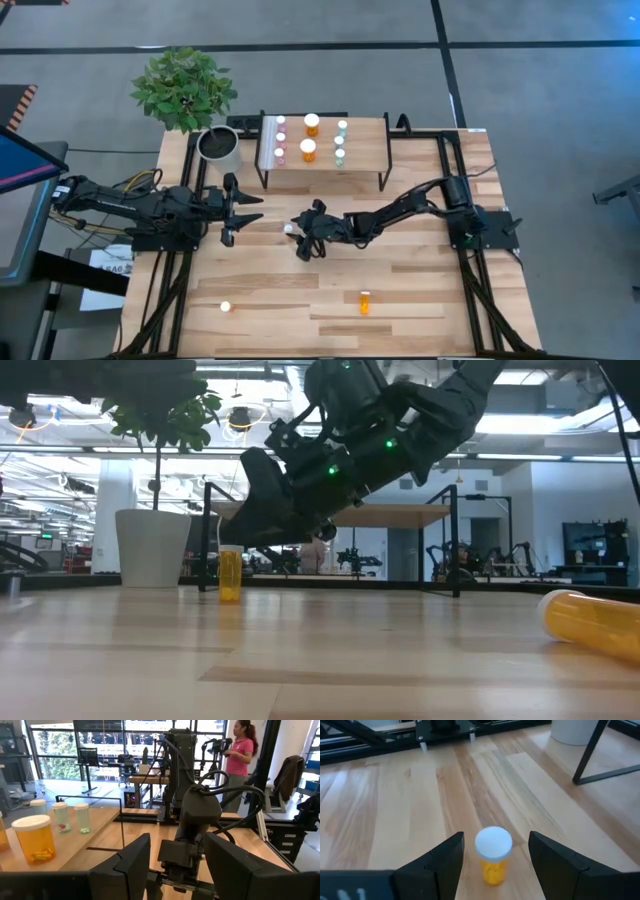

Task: Pick and place medicine bottles onto shelf by color
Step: Put the top small orange pill bottle on the shelf

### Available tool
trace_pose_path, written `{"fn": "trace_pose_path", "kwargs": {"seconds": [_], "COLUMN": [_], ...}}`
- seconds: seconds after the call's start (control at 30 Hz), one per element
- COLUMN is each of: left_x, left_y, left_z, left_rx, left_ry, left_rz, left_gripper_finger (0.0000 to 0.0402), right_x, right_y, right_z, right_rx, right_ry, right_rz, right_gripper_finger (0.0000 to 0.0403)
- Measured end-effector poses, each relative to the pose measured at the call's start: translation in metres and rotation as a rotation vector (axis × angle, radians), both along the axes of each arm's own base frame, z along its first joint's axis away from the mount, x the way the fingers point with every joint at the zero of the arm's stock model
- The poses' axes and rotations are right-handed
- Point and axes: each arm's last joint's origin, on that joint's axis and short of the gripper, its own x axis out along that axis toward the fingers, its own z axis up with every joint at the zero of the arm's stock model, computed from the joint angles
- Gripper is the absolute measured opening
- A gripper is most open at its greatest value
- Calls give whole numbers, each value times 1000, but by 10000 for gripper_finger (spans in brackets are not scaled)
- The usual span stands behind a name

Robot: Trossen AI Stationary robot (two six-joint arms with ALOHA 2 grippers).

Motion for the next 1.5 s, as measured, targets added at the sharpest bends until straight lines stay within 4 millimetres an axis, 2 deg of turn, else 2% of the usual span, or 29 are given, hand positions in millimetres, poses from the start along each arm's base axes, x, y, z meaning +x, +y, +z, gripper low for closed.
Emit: {"fn": "trace_pose_path", "kwargs": {"seconds": [0.63, 0.83, 1.5], "left_x": [0, 0, 0], "left_y": [0, 0, 1], "left_z": [0, 0, 0], "left_rx": [4, 4, 10], "left_ry": [-1, -1, 0], "left_rz": [1, 1, 36], "left_gripper_finger": [173, 173, 173], "right_x": [-1, 4, 4], "right_y": [0, 0, 2], "right_z": [-3, 4, 5], "right_rx": [11, 34, 41], "right_ry": [25, 22, 4], "right_rz": [-9, -21, -20], "right_gripper_finger": [245, 245, 245]}}
